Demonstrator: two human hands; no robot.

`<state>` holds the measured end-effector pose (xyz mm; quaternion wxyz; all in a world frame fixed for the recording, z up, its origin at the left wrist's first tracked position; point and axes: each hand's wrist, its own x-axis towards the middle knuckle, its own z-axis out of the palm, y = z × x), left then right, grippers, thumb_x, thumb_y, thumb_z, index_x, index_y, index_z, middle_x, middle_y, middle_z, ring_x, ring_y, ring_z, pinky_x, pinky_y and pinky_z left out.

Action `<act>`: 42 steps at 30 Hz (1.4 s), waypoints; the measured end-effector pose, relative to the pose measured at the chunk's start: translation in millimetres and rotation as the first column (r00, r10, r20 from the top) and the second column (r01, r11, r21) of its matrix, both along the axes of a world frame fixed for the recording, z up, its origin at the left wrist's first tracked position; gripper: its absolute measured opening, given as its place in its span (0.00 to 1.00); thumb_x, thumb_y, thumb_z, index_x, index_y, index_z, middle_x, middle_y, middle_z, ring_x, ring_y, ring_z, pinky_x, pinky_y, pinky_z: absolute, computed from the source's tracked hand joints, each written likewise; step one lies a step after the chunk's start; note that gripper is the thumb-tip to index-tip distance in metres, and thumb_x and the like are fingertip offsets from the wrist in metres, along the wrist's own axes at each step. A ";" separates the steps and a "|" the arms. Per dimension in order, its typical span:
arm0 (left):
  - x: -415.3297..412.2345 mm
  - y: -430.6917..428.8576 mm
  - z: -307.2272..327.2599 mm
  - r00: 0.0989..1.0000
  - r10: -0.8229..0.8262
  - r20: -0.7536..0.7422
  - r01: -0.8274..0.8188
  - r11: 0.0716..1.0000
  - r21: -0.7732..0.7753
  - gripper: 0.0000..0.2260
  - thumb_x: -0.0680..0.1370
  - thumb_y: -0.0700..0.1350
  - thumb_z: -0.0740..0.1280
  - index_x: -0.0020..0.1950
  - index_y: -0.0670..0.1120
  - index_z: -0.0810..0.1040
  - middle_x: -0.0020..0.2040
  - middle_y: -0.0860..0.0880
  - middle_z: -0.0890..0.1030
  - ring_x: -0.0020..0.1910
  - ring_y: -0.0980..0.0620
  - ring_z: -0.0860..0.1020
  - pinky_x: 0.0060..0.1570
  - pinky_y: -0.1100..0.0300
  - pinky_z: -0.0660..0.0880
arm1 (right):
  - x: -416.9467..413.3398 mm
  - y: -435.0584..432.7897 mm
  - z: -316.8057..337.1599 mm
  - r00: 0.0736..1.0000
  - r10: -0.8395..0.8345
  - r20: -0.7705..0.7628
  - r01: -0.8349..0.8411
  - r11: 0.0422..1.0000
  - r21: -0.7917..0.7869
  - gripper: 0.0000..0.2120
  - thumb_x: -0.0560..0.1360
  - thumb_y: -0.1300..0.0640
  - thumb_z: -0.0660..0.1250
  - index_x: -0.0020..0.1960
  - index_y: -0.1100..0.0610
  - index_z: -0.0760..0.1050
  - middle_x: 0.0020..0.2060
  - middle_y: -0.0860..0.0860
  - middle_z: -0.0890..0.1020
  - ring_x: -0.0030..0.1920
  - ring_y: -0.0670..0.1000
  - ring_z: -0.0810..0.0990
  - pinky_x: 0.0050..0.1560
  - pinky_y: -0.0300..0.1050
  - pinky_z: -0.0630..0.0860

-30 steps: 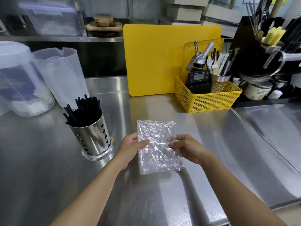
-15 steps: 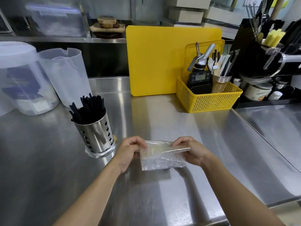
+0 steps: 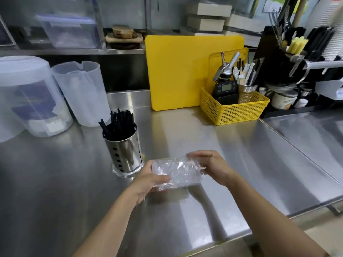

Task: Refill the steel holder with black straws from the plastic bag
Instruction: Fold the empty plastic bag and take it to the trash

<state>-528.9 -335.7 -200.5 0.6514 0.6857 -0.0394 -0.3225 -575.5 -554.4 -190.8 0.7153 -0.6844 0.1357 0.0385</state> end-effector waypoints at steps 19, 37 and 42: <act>-46.7 -56.3 7.1 0.996 -0.083 0.042 0.085 0.994 -0.065 0.16 0.71 0.32 0.70 0.57 0.42 0.73 0.47 0.47 0.81 0.37 0.57 0.80 0.25 0.70 0.73 | -85.1 -25.4 -7.8 0.960 -0.278 -0.025 0.276 0.960 -0.055 0.09 0.68 0.68 0.71 0.46 0.60 0.74 0.38 0.59 0.78 0.32 0.49 0.81 0.28 0.42 0.77; -212.6 -384.5 -21.4 0.976 -0.193 0.098 0.200 0.978 -0.062 0.11 0.70 0.35 0.71 0.50 0.43 0.75 0.45 0.45 0.83 0.40 0.52 0.83 0.40 0.55 0.81 | -277.0 -325.6 -44.5 0.817 -0.577 -0.012 0.577 0.817 -0.017 0.15 0.65 0.65 0.74 0.48 0.60 0.71 0.40 0.58 0.68 0.36 0.52 0.73 0.26 0.38 0.76; -265.2 -440.7 -47.8 0.961 -0.271 0.061 0.270 0.963 0.015 0.15 0.70 0.36 0.72 0.54 0.43 0.74 0.49 0.45 0.82 0.45 0.48 0.80 0.45 0.52 0.78 | -341.6 -377.2 -66.3 0.795 -0.601 -0.085 0.594 0.799 -0.096 0.12 0.67 0.66 0.73 0.37 0.56 0.70 0.25 0.47 0.71 0.31 0.47 0.74 0.26 0.38 0.75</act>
